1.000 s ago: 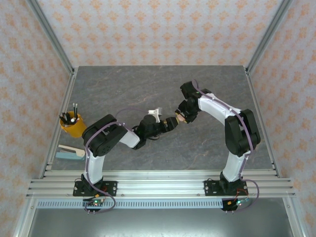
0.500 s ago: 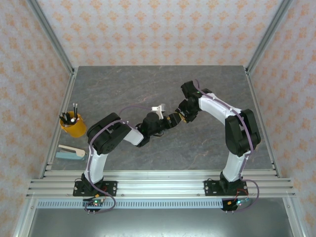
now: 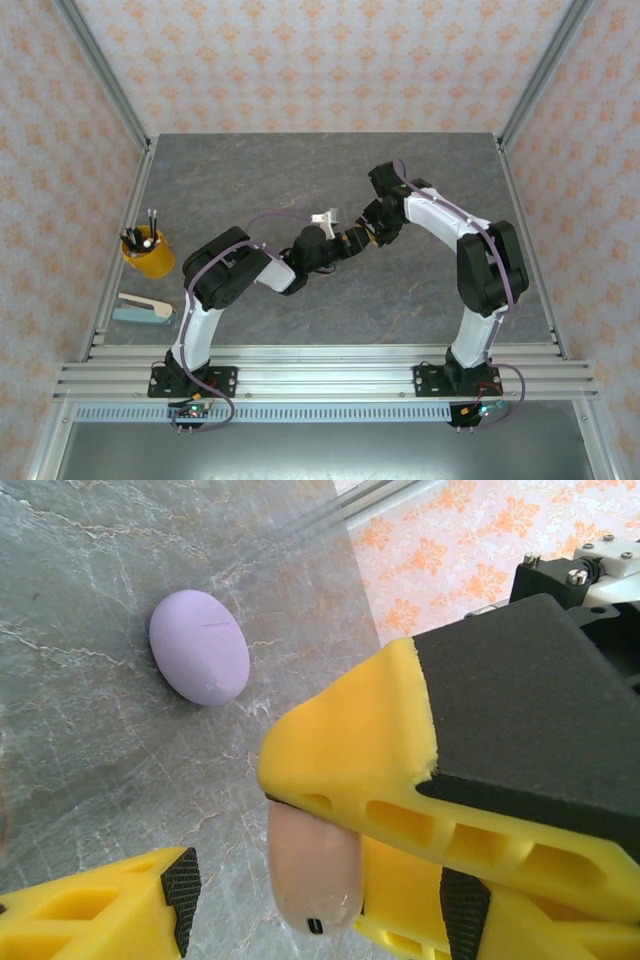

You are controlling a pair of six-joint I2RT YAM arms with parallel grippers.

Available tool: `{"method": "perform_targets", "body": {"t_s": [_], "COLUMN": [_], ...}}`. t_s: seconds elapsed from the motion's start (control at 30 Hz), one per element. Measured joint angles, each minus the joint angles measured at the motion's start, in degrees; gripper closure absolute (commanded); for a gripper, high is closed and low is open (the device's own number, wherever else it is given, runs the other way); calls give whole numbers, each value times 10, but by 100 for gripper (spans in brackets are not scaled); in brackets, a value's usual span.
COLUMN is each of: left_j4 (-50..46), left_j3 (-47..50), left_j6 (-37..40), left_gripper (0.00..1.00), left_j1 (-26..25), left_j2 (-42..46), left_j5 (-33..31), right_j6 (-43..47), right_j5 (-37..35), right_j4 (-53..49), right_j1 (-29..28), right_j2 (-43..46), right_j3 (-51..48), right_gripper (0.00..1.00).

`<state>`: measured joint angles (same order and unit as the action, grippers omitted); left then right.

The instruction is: Insert the wireless bluetooth earbuds into the charging case

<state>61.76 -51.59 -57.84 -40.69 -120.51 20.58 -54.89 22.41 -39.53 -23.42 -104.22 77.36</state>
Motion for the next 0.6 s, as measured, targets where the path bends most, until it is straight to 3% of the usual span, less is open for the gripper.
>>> {"method": "perform_targets", "body": {"t_s": [0.6], "left_j4": [29], "left_j3": [-13], "left_j6": [-12], "left_gripper": [58], "left_j1": [-2], "left_j2": [-16], "left_j5": [-12], "right_j6": [-25], "right_j5": [19], "right_j4": [16], "right_j1": [1], "right_j2": [2], "right_j3": [0], "right_gripper": [59]}}
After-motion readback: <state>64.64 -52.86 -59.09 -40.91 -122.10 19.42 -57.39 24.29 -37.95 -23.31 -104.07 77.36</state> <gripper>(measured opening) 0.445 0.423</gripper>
